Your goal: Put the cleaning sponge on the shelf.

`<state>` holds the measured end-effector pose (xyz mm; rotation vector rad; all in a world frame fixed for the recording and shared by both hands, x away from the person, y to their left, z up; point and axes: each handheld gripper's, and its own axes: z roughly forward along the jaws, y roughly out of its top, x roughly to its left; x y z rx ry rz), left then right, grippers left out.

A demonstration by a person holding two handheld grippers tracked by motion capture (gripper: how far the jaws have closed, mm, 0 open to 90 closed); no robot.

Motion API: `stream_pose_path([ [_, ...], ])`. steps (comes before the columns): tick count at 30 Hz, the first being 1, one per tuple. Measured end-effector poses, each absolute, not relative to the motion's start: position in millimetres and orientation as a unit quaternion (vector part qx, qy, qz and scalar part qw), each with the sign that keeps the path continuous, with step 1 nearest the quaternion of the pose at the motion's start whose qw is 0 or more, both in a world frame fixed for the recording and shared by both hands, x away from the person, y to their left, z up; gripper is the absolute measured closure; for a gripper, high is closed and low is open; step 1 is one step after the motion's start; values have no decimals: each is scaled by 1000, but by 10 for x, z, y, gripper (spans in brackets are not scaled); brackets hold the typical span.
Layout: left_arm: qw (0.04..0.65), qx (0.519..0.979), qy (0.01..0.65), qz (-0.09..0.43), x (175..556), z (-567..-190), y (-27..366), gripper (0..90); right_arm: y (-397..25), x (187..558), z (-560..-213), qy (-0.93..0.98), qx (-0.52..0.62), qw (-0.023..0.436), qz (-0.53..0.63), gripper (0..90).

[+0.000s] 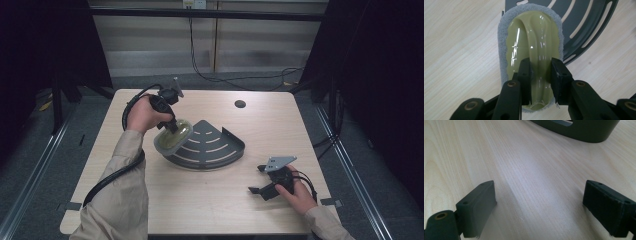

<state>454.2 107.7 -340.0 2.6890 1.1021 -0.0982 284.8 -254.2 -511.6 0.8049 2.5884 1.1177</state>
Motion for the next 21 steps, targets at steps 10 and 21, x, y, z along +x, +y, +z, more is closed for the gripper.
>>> stream_pose_path([
  [10, 117, 918, 377, -32, 4608, -3430, 1017, 717, -2544, 2849, -5115, 878, 272, 104, 378, 106],
  [21, 117, 920, 372, -34, 4678, -3480, 926, 717, -2543, 2848, -5115, 878, 273, 104, 378, 106],
])
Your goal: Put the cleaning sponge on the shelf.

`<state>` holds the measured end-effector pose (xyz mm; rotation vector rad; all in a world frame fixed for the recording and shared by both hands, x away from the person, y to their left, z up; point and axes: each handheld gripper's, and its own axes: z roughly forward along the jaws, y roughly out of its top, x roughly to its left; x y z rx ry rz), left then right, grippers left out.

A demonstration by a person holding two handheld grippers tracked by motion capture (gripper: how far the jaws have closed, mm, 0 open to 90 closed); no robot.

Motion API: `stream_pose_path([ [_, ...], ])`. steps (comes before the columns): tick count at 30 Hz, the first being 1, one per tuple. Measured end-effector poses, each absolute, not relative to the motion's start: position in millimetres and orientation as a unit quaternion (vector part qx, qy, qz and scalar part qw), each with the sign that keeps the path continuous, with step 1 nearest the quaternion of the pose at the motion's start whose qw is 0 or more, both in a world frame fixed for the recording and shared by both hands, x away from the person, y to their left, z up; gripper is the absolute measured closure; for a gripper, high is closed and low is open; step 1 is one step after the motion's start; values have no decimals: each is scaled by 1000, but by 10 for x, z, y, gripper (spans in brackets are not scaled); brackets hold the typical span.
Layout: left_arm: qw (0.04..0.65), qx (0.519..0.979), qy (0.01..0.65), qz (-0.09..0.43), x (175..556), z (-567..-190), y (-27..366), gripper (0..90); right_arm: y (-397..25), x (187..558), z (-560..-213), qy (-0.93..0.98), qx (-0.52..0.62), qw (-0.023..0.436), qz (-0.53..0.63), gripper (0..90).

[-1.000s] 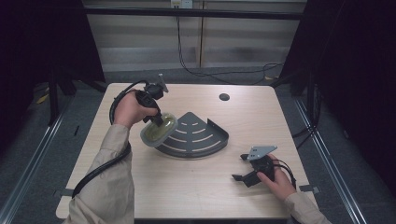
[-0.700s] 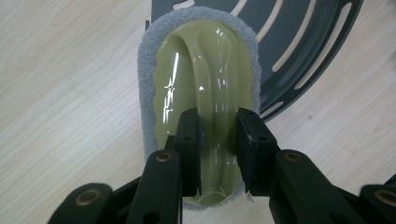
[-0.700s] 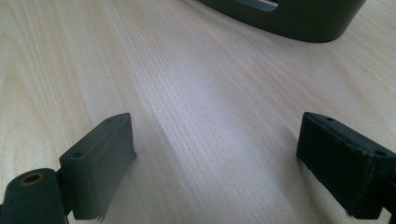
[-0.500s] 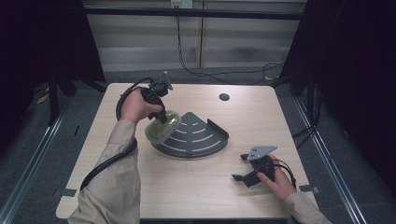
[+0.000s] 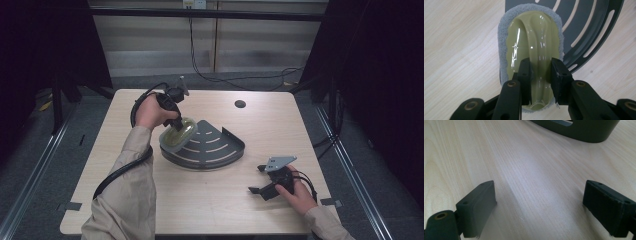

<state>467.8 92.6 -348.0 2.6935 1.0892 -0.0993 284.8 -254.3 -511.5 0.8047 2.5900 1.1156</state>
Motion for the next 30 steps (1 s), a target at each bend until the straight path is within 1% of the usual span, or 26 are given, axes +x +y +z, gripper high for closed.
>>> stream_pose_path([
  [30, 115, 918, 377, -39, 4759, -3759, 795, 717, -2542, 2846, -5116, 878, 274, 104, 379, 106],
])
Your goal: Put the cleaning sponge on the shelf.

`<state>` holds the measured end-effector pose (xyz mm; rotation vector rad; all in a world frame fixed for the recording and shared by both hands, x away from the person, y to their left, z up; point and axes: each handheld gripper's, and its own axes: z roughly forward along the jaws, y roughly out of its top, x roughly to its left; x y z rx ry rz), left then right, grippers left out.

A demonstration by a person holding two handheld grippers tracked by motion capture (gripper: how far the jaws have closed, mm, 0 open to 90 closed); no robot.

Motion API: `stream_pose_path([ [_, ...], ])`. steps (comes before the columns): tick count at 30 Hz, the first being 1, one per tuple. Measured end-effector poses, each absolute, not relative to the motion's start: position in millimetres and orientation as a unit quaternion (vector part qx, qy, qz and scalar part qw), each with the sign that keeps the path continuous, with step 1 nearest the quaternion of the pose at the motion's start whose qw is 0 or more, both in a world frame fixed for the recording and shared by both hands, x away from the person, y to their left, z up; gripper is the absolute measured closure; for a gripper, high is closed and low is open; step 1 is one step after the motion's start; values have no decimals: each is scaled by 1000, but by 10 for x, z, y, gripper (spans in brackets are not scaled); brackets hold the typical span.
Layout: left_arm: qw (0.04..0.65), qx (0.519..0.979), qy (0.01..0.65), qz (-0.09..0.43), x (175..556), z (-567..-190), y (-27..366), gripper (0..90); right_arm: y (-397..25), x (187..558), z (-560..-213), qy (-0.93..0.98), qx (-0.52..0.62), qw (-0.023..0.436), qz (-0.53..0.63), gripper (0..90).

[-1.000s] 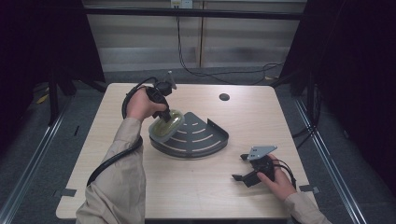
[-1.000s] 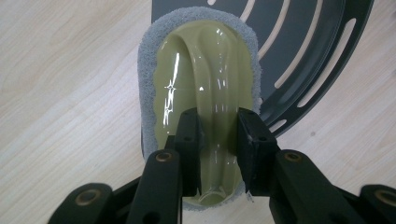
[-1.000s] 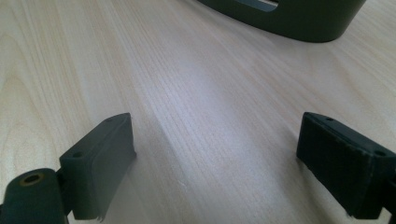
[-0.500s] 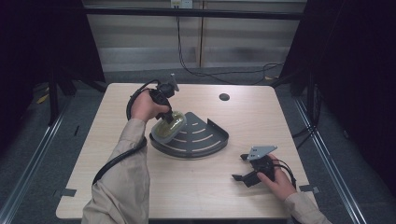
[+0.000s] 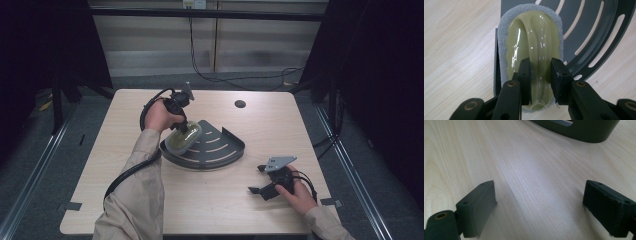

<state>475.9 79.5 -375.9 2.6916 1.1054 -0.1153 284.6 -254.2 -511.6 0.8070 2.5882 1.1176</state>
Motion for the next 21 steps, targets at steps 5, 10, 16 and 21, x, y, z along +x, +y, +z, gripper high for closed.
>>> stream_pose_path([
  [5, 115, 918, 377, -42, 4768, -3813, 777, 717, -2542, 2847, -5116, 878, 273, 105, 379, 106],
  [10, 115, 917, 379, -42, 4777, -3858, 769, 716, -2542, 2847, -5116, 878, 274, 105, 379, 106],
  [16, 118, 916, 382, -40, 4782, -3897, 767, 716, -2542, 2847, -5116, 878, 273, 105, 379, 106],
  [21, 114, 917, 381, -39, 4785, -3942, 775, 716, -2543, 2848, -5116, 878, 274, 105, 379, 106],
])
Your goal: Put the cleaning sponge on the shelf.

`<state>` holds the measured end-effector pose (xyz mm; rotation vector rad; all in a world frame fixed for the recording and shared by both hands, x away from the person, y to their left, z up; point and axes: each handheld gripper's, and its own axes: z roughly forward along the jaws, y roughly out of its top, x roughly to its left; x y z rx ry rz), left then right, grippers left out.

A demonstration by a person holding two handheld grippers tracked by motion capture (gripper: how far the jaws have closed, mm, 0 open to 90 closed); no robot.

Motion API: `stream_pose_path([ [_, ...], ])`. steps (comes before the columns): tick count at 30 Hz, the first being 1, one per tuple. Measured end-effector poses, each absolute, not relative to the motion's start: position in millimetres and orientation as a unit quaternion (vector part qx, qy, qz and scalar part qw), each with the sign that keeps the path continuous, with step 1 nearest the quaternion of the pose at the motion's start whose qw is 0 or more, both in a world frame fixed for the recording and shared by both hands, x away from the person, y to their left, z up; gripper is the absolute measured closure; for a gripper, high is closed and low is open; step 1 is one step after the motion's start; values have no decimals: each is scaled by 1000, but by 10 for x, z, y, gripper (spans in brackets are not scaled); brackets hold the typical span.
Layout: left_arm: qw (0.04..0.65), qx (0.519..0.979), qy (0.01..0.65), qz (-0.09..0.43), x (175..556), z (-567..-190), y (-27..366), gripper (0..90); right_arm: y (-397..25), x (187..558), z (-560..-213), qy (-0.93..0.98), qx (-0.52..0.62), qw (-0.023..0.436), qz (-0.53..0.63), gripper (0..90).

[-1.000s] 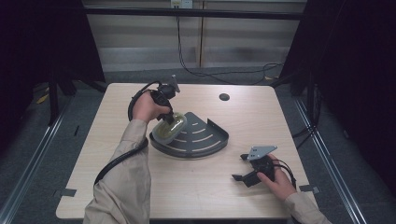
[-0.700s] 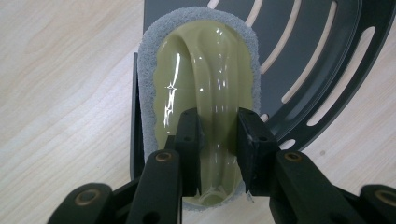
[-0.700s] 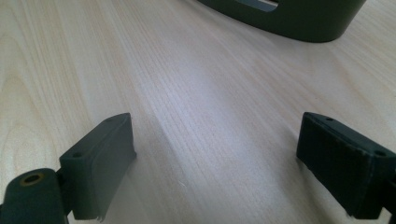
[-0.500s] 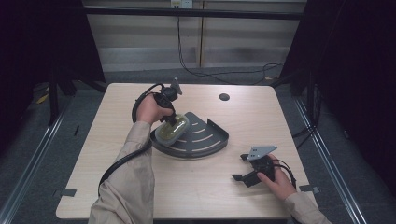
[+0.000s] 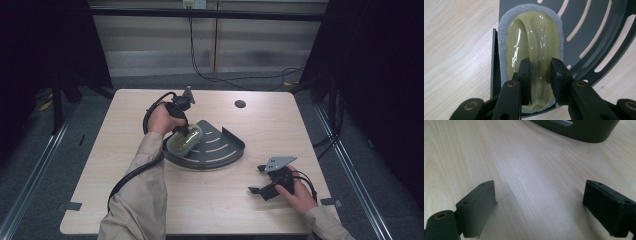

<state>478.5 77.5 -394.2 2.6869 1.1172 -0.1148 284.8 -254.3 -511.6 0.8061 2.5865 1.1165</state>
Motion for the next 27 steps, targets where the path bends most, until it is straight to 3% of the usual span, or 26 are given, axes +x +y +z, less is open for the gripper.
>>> stream_pose_path([
  [27, 109, 916, 384, -44, 4780, -4118, 781, 715, -2542, 2847, -5116, 878, 273, 105, 379, 106],
])
